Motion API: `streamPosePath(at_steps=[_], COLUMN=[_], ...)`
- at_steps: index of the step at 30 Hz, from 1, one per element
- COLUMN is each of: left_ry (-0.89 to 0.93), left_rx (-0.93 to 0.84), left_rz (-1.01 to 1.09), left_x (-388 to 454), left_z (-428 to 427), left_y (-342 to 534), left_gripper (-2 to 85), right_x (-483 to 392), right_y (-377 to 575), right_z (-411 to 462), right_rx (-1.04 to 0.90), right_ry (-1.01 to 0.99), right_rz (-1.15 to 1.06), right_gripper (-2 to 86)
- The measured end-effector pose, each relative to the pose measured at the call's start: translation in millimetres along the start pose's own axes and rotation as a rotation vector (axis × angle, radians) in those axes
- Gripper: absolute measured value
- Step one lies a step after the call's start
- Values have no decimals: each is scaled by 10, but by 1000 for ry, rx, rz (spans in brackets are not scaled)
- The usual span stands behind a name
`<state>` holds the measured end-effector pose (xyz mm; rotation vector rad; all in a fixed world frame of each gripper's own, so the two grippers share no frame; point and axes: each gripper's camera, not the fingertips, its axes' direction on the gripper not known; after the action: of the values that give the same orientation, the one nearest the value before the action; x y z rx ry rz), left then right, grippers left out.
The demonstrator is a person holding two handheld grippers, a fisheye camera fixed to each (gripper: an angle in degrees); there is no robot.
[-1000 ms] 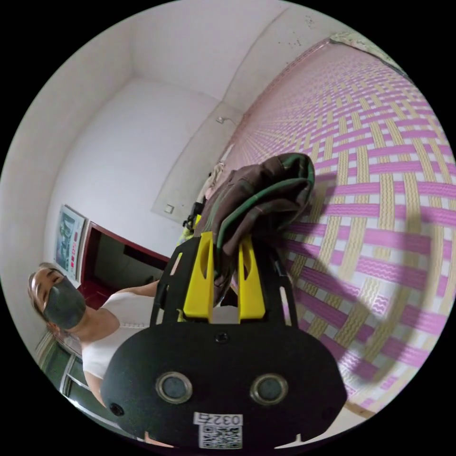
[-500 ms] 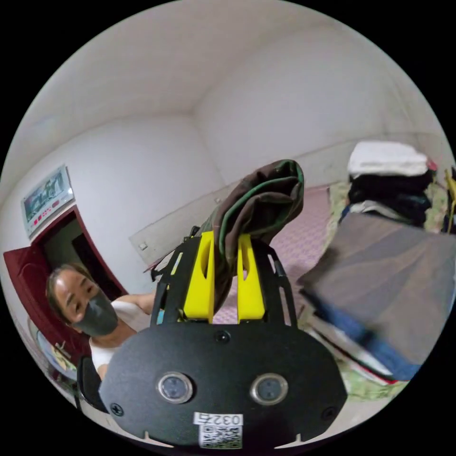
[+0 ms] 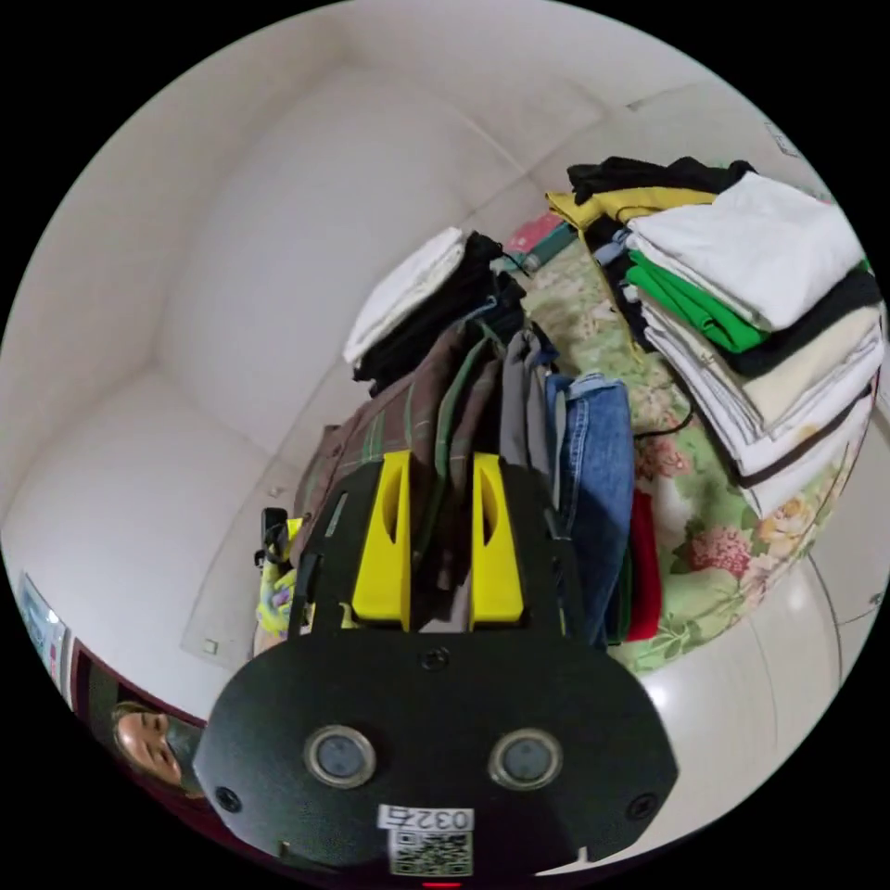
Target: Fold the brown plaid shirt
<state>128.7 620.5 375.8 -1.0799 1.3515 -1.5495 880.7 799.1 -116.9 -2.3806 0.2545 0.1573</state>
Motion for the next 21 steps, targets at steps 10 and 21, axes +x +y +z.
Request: streamPosePath(at_steps=[10,21], left_ry=[-93,-939], left_rx=[236,517], left_rz=[388,716], left_x=[175,19], left_z=[-1146,-1784], left_y=[1651,5856], left_gripper=[39,-13], right_x=[-1391,-1657], right_y=[2132,4400], right_z=[-553,2210], right_rx=[528,35], right_ry=[52,-590], right_rz=[-701,-819], right_gripper=[47,-10])
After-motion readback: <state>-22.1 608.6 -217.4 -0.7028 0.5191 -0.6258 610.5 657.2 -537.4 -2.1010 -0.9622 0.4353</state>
